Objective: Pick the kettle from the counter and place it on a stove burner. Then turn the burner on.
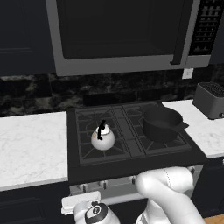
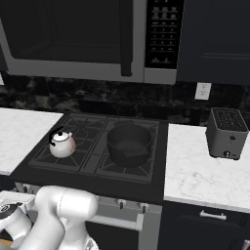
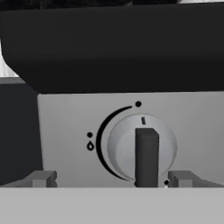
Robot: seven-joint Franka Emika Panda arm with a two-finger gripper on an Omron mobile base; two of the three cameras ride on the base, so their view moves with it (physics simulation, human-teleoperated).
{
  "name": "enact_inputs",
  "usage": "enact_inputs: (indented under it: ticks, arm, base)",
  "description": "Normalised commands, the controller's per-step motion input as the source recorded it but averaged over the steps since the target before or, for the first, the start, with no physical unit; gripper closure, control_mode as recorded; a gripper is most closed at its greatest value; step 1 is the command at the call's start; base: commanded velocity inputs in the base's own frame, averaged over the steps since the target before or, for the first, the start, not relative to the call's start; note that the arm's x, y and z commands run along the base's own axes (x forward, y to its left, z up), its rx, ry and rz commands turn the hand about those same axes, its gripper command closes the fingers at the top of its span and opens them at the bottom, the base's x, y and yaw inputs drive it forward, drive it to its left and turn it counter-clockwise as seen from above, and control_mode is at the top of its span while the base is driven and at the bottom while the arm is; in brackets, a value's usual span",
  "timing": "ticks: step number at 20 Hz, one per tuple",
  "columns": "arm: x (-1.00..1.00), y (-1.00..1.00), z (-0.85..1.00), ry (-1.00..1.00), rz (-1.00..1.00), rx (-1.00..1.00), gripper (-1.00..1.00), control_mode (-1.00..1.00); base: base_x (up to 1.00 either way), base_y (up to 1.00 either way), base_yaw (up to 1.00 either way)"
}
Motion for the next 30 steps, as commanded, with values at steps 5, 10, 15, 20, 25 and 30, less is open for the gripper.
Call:
enact_inputs:
  ticks: [5,10,15,20,25,30]
  arm:
    - [0.00,0.20,0.36,0.00,0.00,0.00,-1.00,-1.00]
    - [0.00,0.23,0.41,0.00,0.00,0.00,-1.00,-1.00]
    - [-0.02,0.29,0.46,0.00,0.02,-0.02,-1.00,-1.00]
    - [-0.06,0.28,0.57,-0.01,0.03,-0.04,-1.00,-1.00]
    - [-0.27,0.26,0.59,-0.06,0.02,-0.05,-1.00,-1.00]
    - [-0.47,0.29,0.50,-0.13,0.00,-0.06,-1.00,-1.00]
  base:
    - [0.00,0.00,0.00]
    - [0.00,0.00,0.00]
    - [0.00,0.00,0.00]
    - [0.00,0.00,0.00]
    - [0.00,0.00,0.00]
    - [0.00,0.00,0.00]
